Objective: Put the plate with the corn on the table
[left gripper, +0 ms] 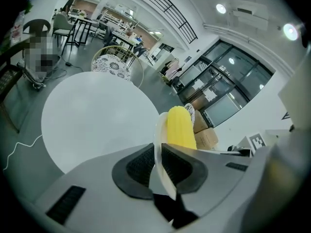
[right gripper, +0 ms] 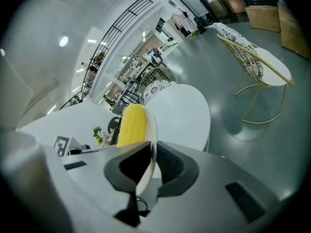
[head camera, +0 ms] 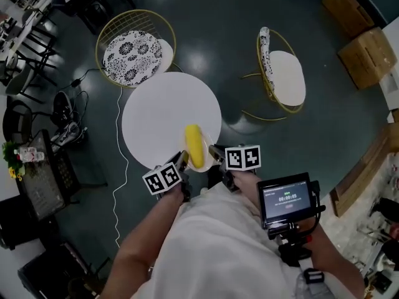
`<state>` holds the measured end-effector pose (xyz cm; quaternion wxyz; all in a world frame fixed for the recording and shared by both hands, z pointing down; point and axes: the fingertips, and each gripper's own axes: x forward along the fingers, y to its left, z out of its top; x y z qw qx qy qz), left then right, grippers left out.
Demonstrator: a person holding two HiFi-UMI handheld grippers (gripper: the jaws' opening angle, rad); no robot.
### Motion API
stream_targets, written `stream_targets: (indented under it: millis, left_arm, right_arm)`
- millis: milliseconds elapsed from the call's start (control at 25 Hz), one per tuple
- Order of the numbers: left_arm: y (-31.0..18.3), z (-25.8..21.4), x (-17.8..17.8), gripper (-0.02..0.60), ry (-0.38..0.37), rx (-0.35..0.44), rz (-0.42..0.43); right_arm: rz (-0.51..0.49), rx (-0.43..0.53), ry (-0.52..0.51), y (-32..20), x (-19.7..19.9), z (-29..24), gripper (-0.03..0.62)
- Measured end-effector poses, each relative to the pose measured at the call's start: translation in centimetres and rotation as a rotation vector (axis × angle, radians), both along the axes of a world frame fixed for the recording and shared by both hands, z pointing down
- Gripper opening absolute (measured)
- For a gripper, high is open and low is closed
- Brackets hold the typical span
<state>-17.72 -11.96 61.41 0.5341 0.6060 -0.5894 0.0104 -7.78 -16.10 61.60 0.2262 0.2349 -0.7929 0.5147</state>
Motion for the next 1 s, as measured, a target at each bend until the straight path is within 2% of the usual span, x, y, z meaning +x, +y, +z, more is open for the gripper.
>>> stream_targets:
  millis: [480, 1000]
  left_arm:
    - [-6.9, 5.0, -2.2, 0.052, 0.02, -0.027, -0.053]
    - [-12.4, 9.7, -4.0, 0.052, -0.022, -0.094, -0.051]
  right_arm:
    - [-0.067, -0.002, 0.013, -7.5, -2.8, 4.2, 0.043]
    - [-0.088, -0.005, 0.064, -13.1, -4.2, 9.6, 0.044]
